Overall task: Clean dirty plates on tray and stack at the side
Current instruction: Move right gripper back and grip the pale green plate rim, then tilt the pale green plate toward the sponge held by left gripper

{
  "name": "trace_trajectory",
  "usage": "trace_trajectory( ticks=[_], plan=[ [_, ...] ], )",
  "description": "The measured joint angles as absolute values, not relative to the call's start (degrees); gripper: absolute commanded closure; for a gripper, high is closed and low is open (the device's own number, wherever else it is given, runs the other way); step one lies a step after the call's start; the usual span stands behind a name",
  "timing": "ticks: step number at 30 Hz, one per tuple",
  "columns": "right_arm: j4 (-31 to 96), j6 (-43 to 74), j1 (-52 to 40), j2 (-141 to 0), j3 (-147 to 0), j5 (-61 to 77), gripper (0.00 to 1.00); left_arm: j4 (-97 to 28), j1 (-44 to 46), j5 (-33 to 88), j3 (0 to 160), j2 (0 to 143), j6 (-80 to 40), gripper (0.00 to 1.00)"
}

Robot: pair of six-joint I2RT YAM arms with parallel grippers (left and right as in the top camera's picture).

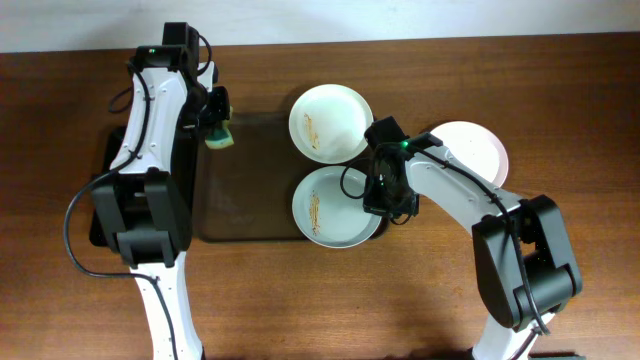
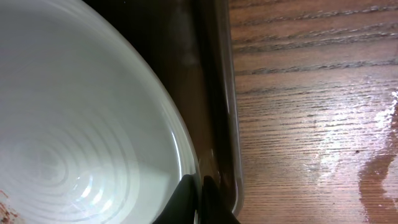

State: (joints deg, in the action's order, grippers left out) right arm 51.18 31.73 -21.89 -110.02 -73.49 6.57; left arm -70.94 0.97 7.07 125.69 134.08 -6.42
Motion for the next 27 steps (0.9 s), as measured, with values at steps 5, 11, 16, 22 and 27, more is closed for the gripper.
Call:
trace_trajectory(
  ticks=[5,11,16,22,27],
  plan=[
    [51.11,30.83,-25.21,-110.02,-78.81,6.24,0.96,-79.07,0.19,7.09,137.78,134.65,-6.42,0.99],
    [40.8,34.13,-36.73,-110.04,-81.54,0.56,0.96,-84.05,-1.58,7.05,147.33,134.63,-6.42,0.99],
    [32.47,39.94,-39.4,-114.02,-81.65,-3.51,0.96,-84.84,-1.63,7.07,147.33,134.63,-6.42,0.99],
    [32.25,42.59,-39.44,-116.95,-81.71,-3.31,0.56,-85.54,-1.63,7.07,147.33,134.63,-6.39,0.99],
    [34.87,36.58,-38.65,-116.97,-87.33,-1.43,0.56,-86.08,-1.63,7.07,147.33,134.63,-6.42,0.99]
  ],
)
